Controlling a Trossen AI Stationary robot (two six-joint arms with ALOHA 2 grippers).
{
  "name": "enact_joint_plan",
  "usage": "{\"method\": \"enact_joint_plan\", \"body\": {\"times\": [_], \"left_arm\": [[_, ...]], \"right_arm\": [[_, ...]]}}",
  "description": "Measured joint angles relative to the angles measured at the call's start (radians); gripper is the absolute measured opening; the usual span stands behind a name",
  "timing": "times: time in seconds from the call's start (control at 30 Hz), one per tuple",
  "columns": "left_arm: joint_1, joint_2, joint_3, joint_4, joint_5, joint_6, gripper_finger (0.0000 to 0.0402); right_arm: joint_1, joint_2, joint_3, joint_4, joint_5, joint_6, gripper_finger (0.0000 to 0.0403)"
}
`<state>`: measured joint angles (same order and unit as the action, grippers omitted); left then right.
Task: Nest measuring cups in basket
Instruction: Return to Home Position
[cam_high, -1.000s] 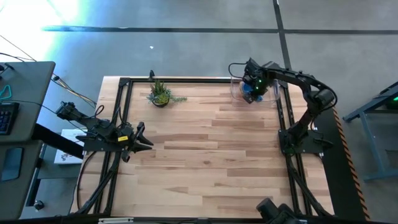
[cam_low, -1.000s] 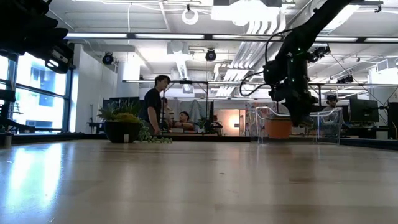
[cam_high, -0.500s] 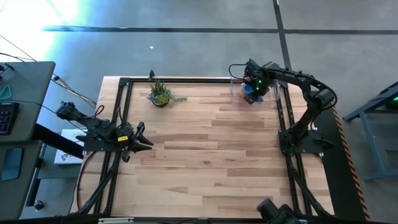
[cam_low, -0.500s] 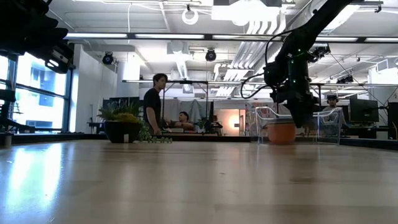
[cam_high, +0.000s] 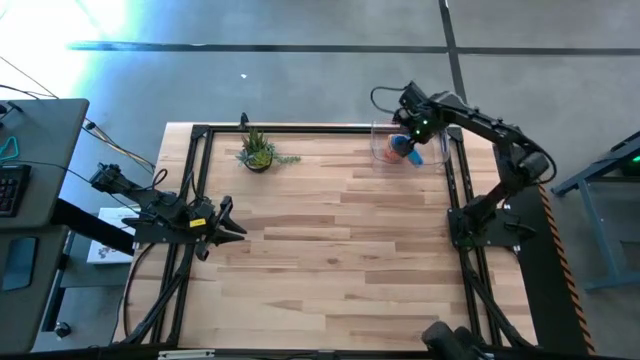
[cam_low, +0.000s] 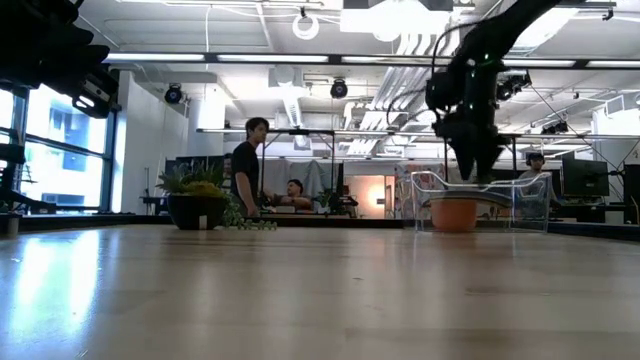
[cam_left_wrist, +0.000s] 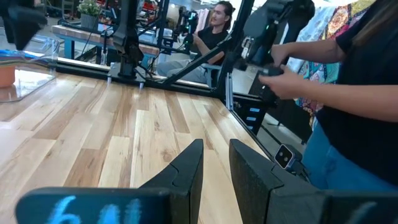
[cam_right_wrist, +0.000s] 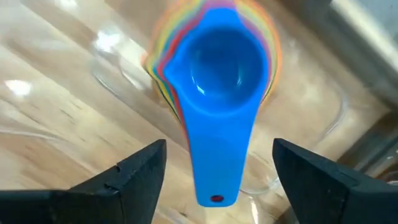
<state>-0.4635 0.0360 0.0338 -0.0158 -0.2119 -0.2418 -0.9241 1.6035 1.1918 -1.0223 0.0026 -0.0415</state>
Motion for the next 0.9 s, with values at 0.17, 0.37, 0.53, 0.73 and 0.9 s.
{"method": "enact_joint_plan", "body": {"times": [0.17,0.37,0.53,0.73,0.9], "left_arm": [[0.000,0.000,0.000,0.000,0.000,0.000,0.0070],[0.000,0.000,0.000,0.000,0.000,0.000,0.0070],[0.000,0.000,0.000,0.000,0.000,0.000,0.0070],[0.000,0.000,0.000,0.000,0.000,0.000,0.0070],[0.000,0.000,0.000,0.000,0.000,0.000,0.0070]], "right_arm": [[0.020,-0.095,0.047,0.009,-0.089,0.072,0.0286],[0.181,-0.232,0.049,0.141,-0.110,0.189,0.0286],[0.421,-0.325,-0.005,0.331,0.012,0.334,0.0286],[0.702,-0.389,-0.169,0.656,0.153,0.378,0.0286],[0.789,-0.454,-0.411,1.014,0.101,0.382,0.0286]]}}
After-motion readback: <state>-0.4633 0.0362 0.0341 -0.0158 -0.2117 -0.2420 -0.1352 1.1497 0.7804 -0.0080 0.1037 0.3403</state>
